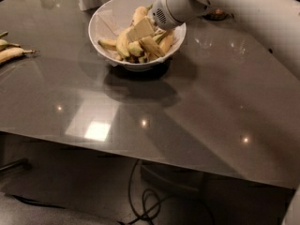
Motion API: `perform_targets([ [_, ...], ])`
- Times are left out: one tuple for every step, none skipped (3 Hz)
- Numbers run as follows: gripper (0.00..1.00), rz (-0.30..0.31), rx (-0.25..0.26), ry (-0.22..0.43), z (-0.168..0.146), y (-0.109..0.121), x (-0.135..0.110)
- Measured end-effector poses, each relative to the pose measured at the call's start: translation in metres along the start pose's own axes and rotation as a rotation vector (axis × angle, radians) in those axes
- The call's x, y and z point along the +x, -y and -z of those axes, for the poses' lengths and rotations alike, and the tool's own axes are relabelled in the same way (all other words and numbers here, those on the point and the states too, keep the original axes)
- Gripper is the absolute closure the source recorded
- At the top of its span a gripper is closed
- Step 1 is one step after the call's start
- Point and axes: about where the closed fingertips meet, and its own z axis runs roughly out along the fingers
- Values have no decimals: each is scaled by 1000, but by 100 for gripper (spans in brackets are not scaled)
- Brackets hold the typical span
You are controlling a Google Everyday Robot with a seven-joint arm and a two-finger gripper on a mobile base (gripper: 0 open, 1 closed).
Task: Pick banana from white bowl
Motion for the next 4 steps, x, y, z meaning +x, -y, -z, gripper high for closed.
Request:
perform_targets([
  [27,1,-7,10,-7,4,-8],
  [35,-13,-13,13,-15,9,-10],
  [37,-43,-22,8,-26,12,-5],
  [40,-68,-29,1,-33,14,0],
])
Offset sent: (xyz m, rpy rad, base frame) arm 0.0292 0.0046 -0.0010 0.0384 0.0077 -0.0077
